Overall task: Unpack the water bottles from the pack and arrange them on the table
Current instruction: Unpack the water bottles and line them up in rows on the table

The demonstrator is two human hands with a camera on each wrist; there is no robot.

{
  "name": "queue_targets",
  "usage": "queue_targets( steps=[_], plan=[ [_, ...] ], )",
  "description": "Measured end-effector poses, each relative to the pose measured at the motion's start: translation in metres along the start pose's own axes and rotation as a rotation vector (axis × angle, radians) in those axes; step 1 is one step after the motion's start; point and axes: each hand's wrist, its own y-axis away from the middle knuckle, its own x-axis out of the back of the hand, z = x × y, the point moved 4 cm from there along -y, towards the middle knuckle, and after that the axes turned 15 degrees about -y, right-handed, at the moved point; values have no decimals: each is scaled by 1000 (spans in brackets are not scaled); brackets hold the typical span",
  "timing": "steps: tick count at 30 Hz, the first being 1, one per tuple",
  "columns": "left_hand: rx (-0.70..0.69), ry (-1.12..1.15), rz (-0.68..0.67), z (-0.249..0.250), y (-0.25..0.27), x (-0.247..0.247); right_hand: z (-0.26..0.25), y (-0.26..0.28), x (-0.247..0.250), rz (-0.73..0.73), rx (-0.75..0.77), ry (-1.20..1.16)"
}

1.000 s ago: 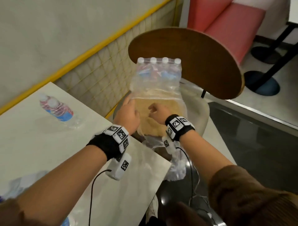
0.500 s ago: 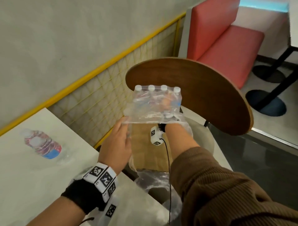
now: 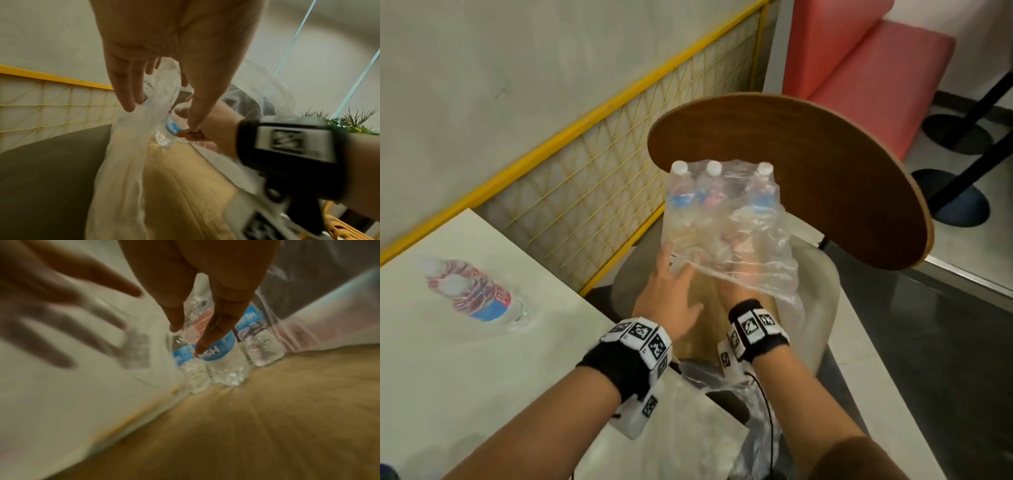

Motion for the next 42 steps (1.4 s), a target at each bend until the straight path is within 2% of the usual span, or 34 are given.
queue_targets(
  steps=[1,3,4,9,12,14,17,20,22,23,25,28,31,32,35,37,40,42],
  plan=[
    [-4,-6,-15,1,-2,-5,0,8,1,42,82,63],
    [-13,-2,-41,3,-6,-15,2,24,-3,89,346,78],
    [-13,0,-50,3,-7,-19,0,33,-6,75,399,52],
    [9,-9,-72,0,-16,-27,-17,54,-5,-183,349,374],
    [6,48,-56,-4,-22,-31,-19,36,9,-193,224,375],
    [-3,39,-39,-6,-20,-30,-13,16,22,-125,99,456],
    [24,17,-42,-12,-19,-24,-16,-11,42,-7,15,403],
    [29,23,-24,-19,-21,-18,-39,-31,43,95,139,305],
    [3,37,-9,-20,-25,-15,-51,-44,38,94,174,276],
    [-11,30,-11,-20,-26,-14,-55,-48,39,136,159,341],
    [-41,-13,-23,-21,-28,-13,-65,-59,43,260,235,391],
    [-50,-31,-40,-21,-28,-14,-73,-71,42,275,201,260],
    [-34,0,-38,-22,-26,-12,-71,-79,43,327,329,384],
    [-40,-12,-28,-23,-25,-11,-67,-80,45,323,362,343],
    [-75,-98,29,-24,-17,-8,-64,-74,42,326,348,231],
    [-102,-102,79,-23,-11,-5,-58,-64,43,391,231,242],
    [-156,-8,169,-22,-1,4,-27,-51,35,280,221,481],
    [-199,58,206,-18,7,10,-2,-39,27,207,141,419]
  ],
)
